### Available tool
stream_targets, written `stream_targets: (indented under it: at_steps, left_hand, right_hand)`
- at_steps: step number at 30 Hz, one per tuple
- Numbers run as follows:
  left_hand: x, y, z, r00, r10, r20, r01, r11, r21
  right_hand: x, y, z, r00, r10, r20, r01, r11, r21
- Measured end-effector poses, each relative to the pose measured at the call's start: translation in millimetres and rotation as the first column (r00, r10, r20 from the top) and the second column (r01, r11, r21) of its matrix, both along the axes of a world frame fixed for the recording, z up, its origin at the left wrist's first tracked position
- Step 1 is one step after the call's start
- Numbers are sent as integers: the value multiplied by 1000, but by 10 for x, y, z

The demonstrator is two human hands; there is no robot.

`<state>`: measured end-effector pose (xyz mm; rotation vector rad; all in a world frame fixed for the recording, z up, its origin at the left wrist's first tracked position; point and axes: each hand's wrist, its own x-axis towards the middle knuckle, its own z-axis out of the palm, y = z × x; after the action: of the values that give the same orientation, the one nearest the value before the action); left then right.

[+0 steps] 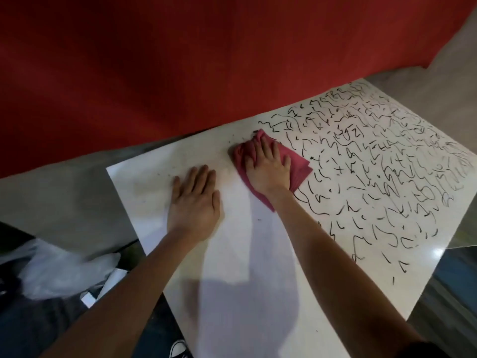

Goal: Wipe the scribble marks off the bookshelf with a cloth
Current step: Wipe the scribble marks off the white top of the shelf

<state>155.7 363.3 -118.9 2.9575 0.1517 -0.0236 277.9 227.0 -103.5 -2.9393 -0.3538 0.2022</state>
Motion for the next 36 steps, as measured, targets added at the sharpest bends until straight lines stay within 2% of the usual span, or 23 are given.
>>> stream_targets:
  at_steps: [2, 4, 6, 8, 12, 15, 21, 23, 26, 31, 36]
  left_hand:
    - [-16, -8, 11, 1000, -2, 13, 2, 1000, -10]
    - [-22, -17, -43, 997, 0, 81, -1, 1000, 8]
    - [-7, -4, -53, 995, 7, 103, -8, 1000, 3]
    - [-10, -17, -10, 994, 13, 106, -13, 1000, -1]
    - [12, -35, -18, 994, 3, 114, -4, 1000, 5]
    - [21, -28, -26, 993, 4, 116, -5, 1000, 6]
    - [26, -14, -19, 996, 0, 84, -3, 999, 41]
    - [17, -2, -2, 997, 0, 75, -3, 999, 39]
    - [19, 5, -28, 993, 5, 119, -11, 999, 47]
    - [40, 2, -83, 986, 1, 165, -6, 1000, 29]
    - [78, -3, -105, 978, 22, 206, -31, 999, 39]
  right_hand:
    - [-491, -48, -36, 999, 37, 23, -37, 999, 29]
    - [-1078, -149, -53, 990, 74, 119, -81, 995, 51]
    - [-1495, -282, -104, 972, 90, 218, -96, 995, 17]
    - [-1668, -374, -142, 970, 95, 223, -95, 995, -13]
    - [-1381, -314, -53, 981, 82, 176, -77, 997, -32]
    - [-810, -178, 7, 996, 78, 40, -78, 997, -3]
    - [239, 5, 29, 999, 31, -21, -32, 999, -43]
    - [200, 17, 14, 1000, 11, -20, -12, 1000, -27]
    - [-297, -33, 12, 999, 50, 10, -50, 999, 7]
    - [-1394, -256, -86, 965, 115, 235, -133, 989, 62]
    - [-895, -107, 26, 987, 110, 115, -117, 991, 59]
